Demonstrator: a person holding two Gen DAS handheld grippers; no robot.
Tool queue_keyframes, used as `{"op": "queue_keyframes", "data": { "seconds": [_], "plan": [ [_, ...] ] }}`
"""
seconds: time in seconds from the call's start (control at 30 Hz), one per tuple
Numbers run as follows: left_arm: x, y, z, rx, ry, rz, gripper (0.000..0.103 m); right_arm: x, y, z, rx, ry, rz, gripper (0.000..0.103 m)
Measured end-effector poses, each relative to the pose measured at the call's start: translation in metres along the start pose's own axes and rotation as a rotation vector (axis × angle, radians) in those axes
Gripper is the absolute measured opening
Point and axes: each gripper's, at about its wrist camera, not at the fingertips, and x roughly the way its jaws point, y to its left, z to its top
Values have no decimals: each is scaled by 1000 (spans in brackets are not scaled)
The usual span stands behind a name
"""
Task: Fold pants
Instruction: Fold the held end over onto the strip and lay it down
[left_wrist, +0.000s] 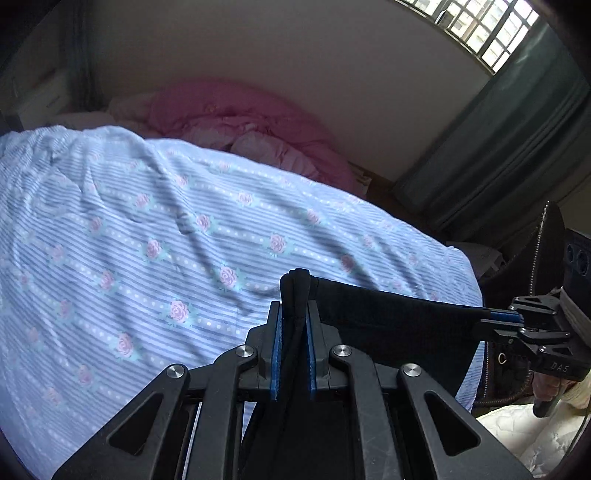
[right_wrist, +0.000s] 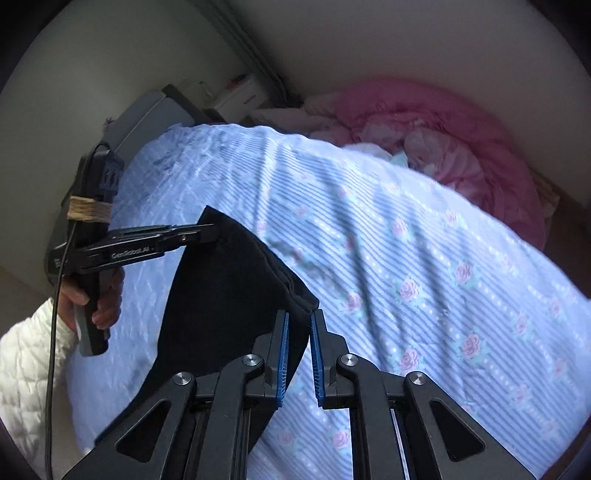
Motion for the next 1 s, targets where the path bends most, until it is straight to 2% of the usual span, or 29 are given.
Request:
{"op": "queue_keyframes", "data": {
  "seconds": [0.13, 0.27, 0.47, 0.57, 0.73, 0.87, 0.93, 1.0],
  "plan": [
    [-62, -14, -16, 21, -69, 45, 12, -47, 63, -3, -188, -42, 27, 12],
    [-126, -21, -51, 13, -112, 101, 12, -77, 122, -25, -334, -61, 36, 12],
    [-214, -26, -146, -55, -158, 191, 12, -107, 214, -85, -497, -7, 149, 12],
    [-244, -20, -198, -97, -170, 238, 12, -113, 261, -126, -598, 44, 211, 12],
    [-255, -2, -275, -191, -151, 295, 12, -94, 318, -195, -734, 146, 286, 11],
    [-239, 23, -338, -302, -124, 321, 13, -55, 344, -240, -811, 235, 303, 10],
    [-225, 34, -365, -349, -98, 354, 15, -35, 350, -260, -851, 280, 304, 10],
    [-211, 47, -393, -406, -56, 413, 23, -16, 350, -277, -876, 317, 303, 10]
  ]
}}
